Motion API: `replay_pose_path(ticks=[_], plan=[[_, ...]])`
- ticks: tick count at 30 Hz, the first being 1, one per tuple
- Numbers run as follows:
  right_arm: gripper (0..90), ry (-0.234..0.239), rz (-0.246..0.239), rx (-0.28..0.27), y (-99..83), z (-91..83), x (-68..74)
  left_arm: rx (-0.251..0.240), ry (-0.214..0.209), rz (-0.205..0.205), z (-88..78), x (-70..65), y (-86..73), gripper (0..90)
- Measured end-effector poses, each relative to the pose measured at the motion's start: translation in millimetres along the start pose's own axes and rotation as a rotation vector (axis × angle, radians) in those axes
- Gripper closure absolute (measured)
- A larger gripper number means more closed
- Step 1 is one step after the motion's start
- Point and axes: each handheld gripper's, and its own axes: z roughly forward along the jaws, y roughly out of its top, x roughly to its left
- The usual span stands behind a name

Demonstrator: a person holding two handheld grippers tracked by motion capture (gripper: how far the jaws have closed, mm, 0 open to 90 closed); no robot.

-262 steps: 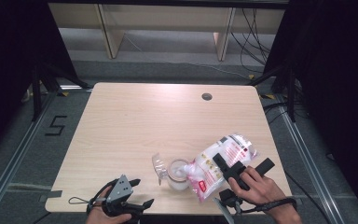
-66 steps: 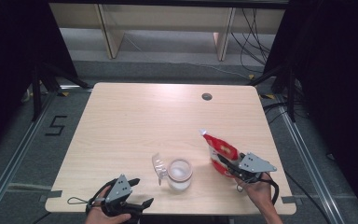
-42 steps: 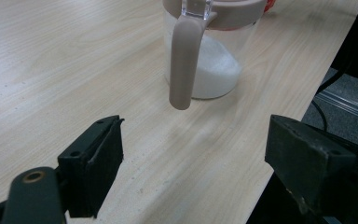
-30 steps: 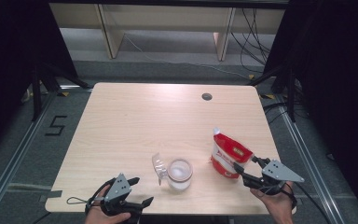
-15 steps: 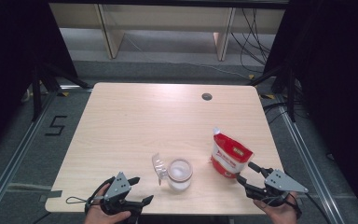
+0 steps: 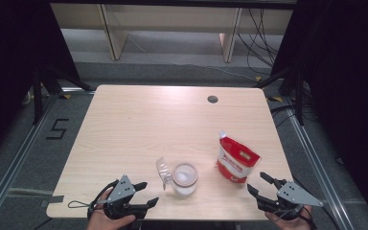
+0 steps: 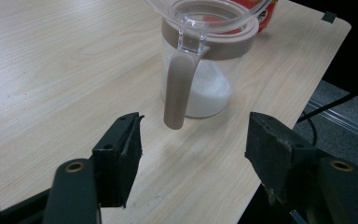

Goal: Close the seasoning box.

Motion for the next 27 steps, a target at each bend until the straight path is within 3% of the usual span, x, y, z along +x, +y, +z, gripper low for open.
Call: replay_pose_path(ticks=[2, 4, 6, 8, 10, 11, 12, 14, 15, 16, 21, 22, 27], plan=[[38.1, -0.006, 0.013, 0.008, -0.9, -1.7, 0.8, -0.005, 0.003, -0.010, 0.8, -1.2, 1.9, 39.4], [38.1, -0.004, -0.016, 0.003, -2.2, -2.0, -0.9, -0.007, 0.002, 0.002, 1.6, -1.3, 3.7, 45.3], [38.1, 0.008, 0.012, 0.015, -2.6, -3.2, 0.6, -0.008, 0.001, 0.010, 2.2, -3.1, 5.0, 52.0], [37.9, -0.003, -0.003, 0.010, -2.8, -4.2, -0.5, -0.008, 0.006, 0.015, 2.0, -4.7, 6.8, 61.2], [37.9, -0.005, 0.029, 0.021, -3.7, -4.7, 1.8, -0.005, 0.006, 0.035, 2.2, -4.2, 8.5, 69.5], [37.9, -0.011, 0.028, 0.015, -4.2, -4.3, 1.7, -0.007, 0.009, 0.041, 2.8, -3.9, 9.4, 72.6], [37.9, -0.010, -0.002, 0.007, -4.2, -3.9, -1.4, -0.011, 0.008, 0.040, 3.7, -3.8, 10.1, 76.0], [38.0, -0.009, 0.006, 0.012, -4.8, -3.9, -1.4, -0.015, 0.013, 0.041, 4.3, -4.0, 11.2, 81.6], [38.0, -0.005, 0.036, 0.031, -4.9, -5.1, 0.5, -0.019, 0.012, 0.044, 5.1, -4.7, 12.3, 83.4], [38.0, -0.011, -0.002, 0.009, -4.8, -3.8, -2.4, -0.017, 0.013, 0.044, 5.5, -5.3, 12.7, 85.1], [38.1, -0.015, 0.007, 0.026, -3.6, -5.2, 1.4, -0.017, 0.014, 0.054, 9.8, -8.8, 17.2, 89.1], [38.2, -0.017, -0.028, 0.018, -3.7, -4.4, -0.7, -0.016, 0.018, 0.060, 10.5, -9.0, 18.4, 89.2], [38.3, -0.007, -0.005, 0.034, -4.3, -4.7, 0.8, -0.030, 0.018, 0.065, 14.1, -10.5, 25.1, 89.3]])
